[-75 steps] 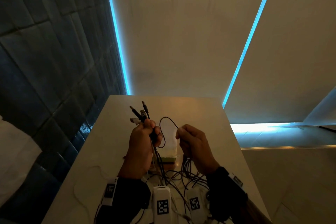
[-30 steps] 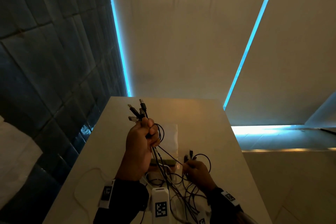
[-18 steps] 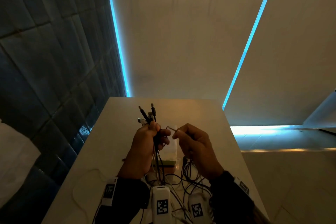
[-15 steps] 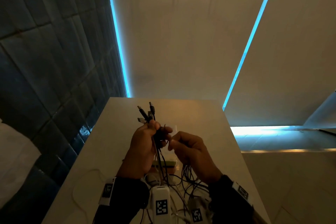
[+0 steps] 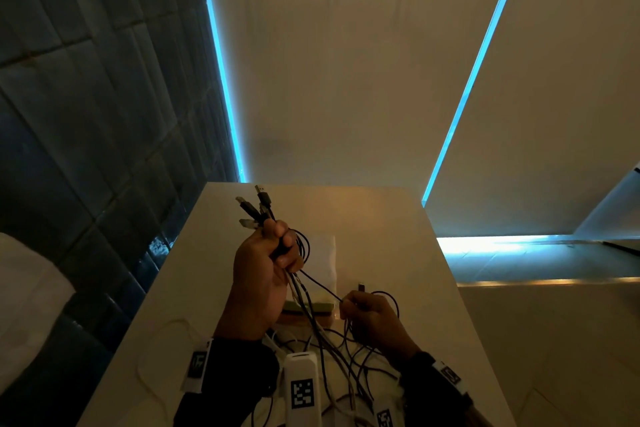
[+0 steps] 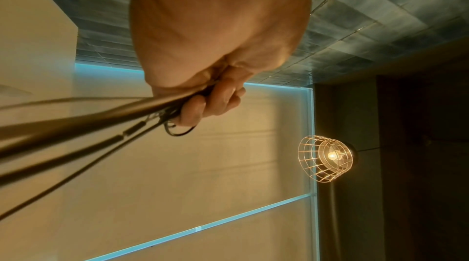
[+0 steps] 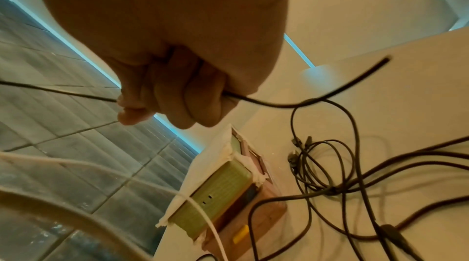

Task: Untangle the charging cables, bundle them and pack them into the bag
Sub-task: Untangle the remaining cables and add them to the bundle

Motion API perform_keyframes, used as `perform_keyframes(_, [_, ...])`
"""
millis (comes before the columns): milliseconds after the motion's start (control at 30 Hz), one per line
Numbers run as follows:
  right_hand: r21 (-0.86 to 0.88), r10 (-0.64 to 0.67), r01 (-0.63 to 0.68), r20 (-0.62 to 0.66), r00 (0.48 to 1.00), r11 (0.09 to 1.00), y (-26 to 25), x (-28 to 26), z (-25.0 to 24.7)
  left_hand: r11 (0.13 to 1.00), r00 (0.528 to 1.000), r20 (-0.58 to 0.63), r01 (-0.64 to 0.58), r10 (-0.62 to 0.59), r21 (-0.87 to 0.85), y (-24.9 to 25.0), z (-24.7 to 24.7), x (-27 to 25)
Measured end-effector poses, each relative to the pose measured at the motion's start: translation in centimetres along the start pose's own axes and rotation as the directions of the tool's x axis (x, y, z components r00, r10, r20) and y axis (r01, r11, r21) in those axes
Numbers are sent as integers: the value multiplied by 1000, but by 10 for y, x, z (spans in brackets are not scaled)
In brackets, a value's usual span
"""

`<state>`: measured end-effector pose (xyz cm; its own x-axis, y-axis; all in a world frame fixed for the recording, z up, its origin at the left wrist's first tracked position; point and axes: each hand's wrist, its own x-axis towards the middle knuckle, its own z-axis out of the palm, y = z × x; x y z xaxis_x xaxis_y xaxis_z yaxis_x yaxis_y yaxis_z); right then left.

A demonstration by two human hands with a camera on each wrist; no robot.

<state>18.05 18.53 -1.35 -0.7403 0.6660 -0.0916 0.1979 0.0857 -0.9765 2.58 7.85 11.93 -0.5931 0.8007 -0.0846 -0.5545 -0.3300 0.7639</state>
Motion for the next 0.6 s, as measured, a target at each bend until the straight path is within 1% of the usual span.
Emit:
perform_keyframes(133, [-29,-4,3,-4,1000,1000,-1,-1,-2,1000,1000,23,5,-6,23,-2,2,0])
perform_keyframes(267, [-67,-16,14,-37,999,998,0,-1,-3,999,1000,28,-1,0,48,-2,2,1])
perform_keyframes(367, [-47,33,-36,-66,997,998,0,-9,-8,997,1000,16,-7,6,83,-2,1,2])
perform_keyframes(433, [-50,41,-45,-79,996,998,-2,-20,-18,993,1000,0,4,-4,117,-3,1,2])
perform_keyframes(500, [-68,38,-46,-113,993,997,-4,-34,-33,988,1000,-20,26,-23,155,-4,2,2])
perform_keyframes(600, [-90,82,-105,-226,971,990,1,-58,-65,977,997,-25,81,-77,197,-6,1,2])
